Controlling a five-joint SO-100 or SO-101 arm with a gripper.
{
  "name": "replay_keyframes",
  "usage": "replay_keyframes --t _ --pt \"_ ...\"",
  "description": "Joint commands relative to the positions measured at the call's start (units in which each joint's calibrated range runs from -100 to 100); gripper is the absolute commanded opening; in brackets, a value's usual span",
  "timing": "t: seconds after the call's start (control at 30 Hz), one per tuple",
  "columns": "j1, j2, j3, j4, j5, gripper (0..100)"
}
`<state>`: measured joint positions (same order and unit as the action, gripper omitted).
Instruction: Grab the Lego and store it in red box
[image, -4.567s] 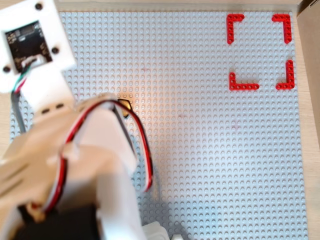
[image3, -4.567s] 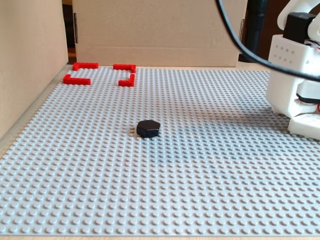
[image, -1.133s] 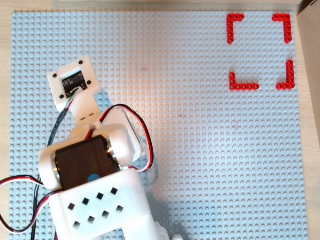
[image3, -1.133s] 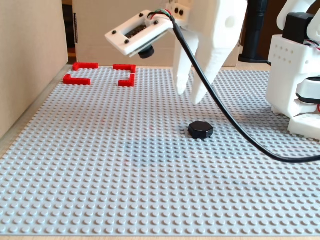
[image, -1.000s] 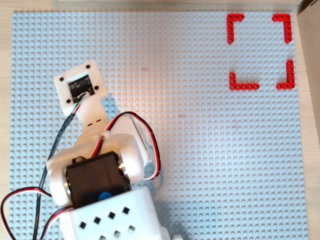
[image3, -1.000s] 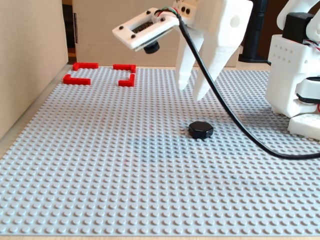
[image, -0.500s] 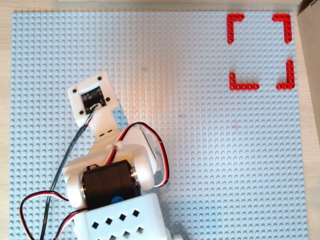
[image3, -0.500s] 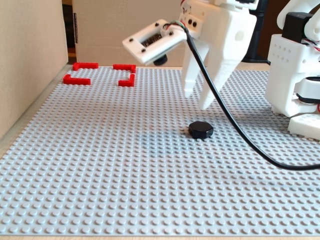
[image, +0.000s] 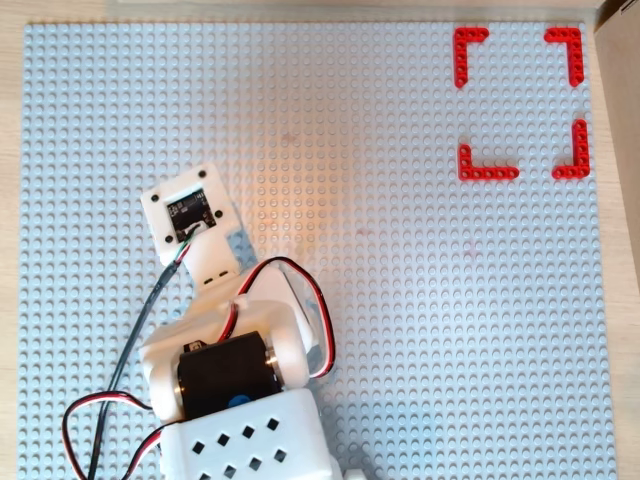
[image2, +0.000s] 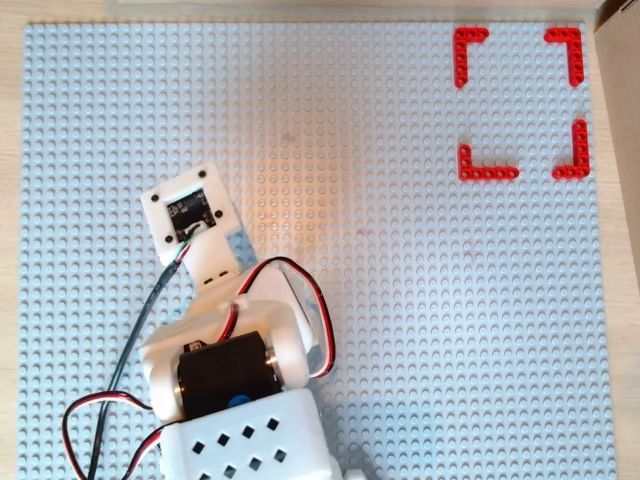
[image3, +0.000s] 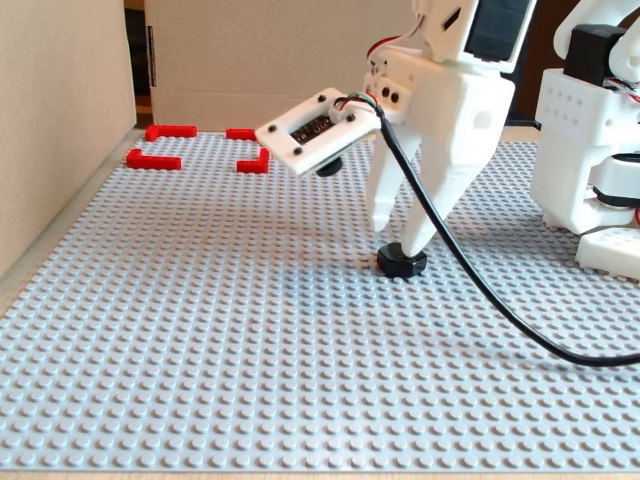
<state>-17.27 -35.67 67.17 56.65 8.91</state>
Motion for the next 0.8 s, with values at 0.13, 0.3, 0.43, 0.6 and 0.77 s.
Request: replay_keyframes --t 0.13,0.3,0.43,0.6,0.77 --pt "-1.68 -0.85 0.74 -1.39 0.05 16" --pt "-1.97 -0.6 0.74 -1.39 0.26 16" --pt "-2.2 3.64 -1.26 -1.04 0.31 16" --pt "-2.27 10.84 -5.54 0.28 0.31 16" --pt "-2.27 12.88 -7.54 0.98 0.05 16"
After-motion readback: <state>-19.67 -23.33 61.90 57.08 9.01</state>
